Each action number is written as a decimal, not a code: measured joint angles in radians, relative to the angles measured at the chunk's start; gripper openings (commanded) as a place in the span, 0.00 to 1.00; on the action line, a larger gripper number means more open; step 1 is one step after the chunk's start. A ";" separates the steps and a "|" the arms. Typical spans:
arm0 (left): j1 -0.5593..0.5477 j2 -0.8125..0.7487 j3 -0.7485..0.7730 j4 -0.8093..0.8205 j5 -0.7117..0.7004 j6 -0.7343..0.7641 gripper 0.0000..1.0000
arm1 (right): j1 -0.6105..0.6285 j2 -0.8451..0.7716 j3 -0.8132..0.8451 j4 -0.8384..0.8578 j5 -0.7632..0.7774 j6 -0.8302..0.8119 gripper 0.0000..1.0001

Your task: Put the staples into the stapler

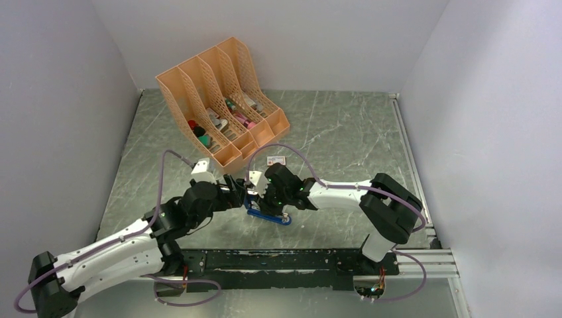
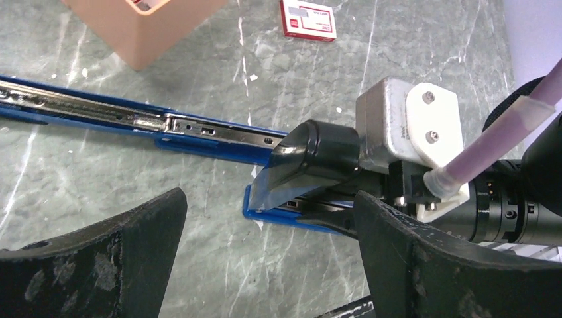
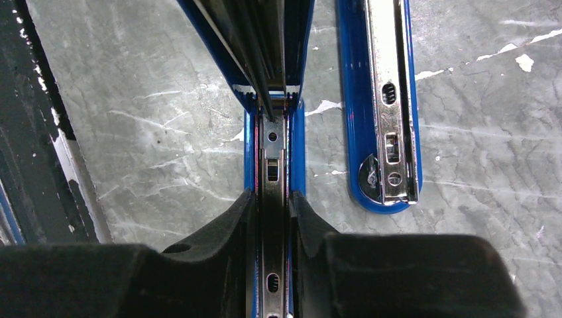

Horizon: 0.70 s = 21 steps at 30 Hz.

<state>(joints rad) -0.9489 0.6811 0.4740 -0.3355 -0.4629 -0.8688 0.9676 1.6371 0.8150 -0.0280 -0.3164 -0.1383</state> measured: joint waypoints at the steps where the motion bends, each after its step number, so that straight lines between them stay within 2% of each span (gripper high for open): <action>1: 0.006 0.013 -0.001 0.018 0.007 0.006 1.00 | 0.000 0.000 0.000 0.000 -0.002 0.000 0.00; 5: 0.031 0.051 -0.006 0.078 0.030 0.025 0.99 | 0.000 0.000 0.000 0.000 -0.005 0.003 0.00; 9: 0.071 0.083 -0.006 0.069 0.025 0.008 0.97 | 0.000 0.002 0.000 0.000 -0.008 0.011 0.00; 14: 0.134 0.119 0.011 -0.045 -0.035 -0.077 0.95 | 0.000 0.004 0.000 0.000 -0.010 0.015 0.00; 21: 0.163 0.123 0.063 -0.238 -0.131 -0.228 0.93 | 0.000 0.006 0.000 0.001 -0.013 0.015 0.00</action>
<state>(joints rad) -0.7860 0.8043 0.5369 -0.5739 -0.5941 -1.0966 0.9676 1.6436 0.8150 -0.0269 -0.3294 -0.1234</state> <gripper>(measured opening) 0.935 0.231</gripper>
